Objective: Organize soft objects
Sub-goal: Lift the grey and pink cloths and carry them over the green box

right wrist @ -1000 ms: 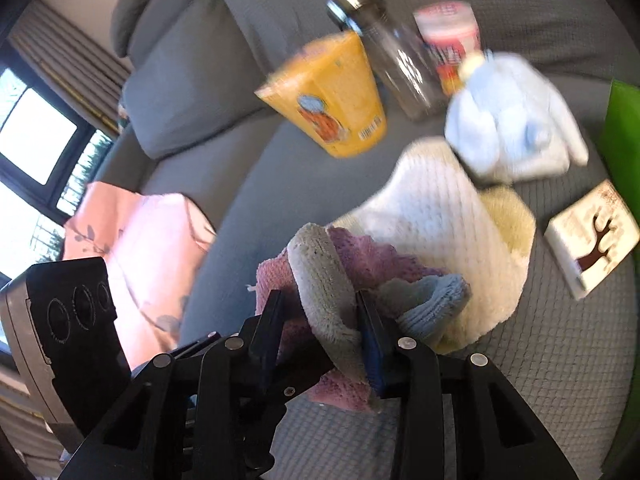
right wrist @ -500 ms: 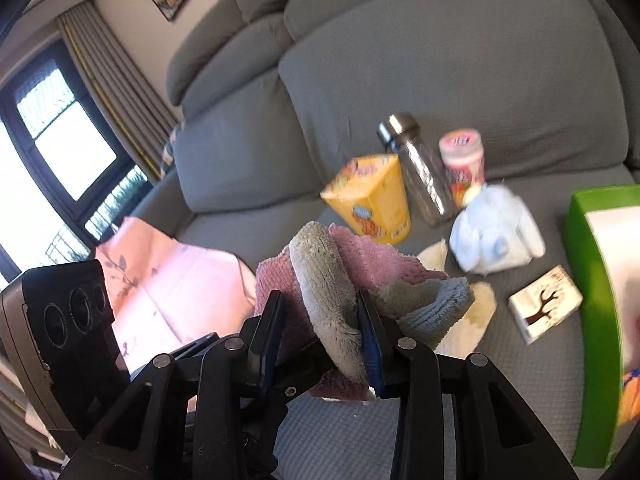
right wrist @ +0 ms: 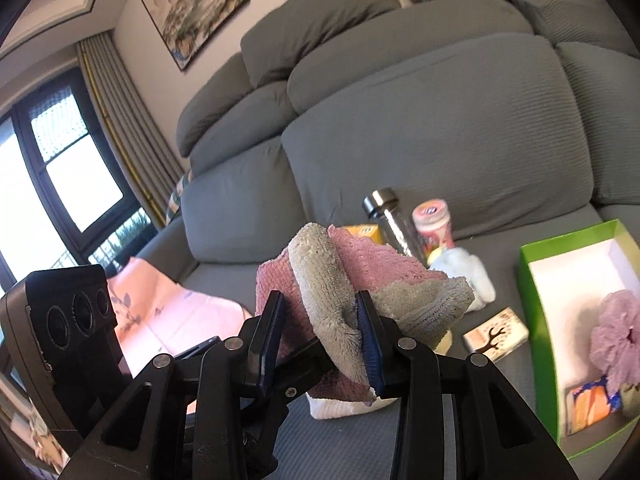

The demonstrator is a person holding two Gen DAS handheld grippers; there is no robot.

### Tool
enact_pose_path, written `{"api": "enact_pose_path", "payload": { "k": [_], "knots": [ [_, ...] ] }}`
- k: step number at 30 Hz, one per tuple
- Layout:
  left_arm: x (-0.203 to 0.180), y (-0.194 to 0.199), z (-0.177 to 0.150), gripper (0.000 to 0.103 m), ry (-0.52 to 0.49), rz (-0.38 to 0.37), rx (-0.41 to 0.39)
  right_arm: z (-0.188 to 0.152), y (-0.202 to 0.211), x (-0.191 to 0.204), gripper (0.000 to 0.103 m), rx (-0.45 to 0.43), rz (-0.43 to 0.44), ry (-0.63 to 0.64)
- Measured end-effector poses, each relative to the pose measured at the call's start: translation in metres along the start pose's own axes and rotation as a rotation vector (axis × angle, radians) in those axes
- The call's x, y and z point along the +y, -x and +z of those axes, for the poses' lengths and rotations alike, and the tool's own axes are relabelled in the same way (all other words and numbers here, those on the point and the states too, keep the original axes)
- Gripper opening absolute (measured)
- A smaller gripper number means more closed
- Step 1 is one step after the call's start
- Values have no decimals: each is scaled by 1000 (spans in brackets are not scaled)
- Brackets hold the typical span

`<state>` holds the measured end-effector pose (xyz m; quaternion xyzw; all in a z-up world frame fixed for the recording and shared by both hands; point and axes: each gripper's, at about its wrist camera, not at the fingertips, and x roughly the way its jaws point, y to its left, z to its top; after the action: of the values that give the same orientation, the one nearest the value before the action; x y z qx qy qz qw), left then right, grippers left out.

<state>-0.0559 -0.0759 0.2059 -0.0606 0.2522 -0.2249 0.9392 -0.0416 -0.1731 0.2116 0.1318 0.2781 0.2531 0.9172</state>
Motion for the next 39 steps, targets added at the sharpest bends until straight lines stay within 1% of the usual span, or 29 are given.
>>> {"api": "enact_pose_path", "payload": {
  "k": [10, 17, 22, 27, 29, 39],
  "knots": [
    [-34, -13, 11, 30, -38, -75, -23, 7, 38, -24, 39, -94, -31, -37],
    [-57, -28, 18, 30, -67, -133, -9, 9, 61, -43, 39, -149, -58, -75],
    [-72, -42, 21, 30, -79, -177, 21, 10, 72, -61, 39, -172, -69, -111],
    [-88, -57, 19, 30, -96, -222, 46, 6, 86, -79, 39, -197, -115, -139],
    [-94, -66, 18, 30, -91, -243, 68, 6, 89, -88, 39, -203, -135, -158],
    [-116, -115, 8, 30, -81, -290, 186, -1, 91, -142, 39, -176, -202, -278]
  ]
}}
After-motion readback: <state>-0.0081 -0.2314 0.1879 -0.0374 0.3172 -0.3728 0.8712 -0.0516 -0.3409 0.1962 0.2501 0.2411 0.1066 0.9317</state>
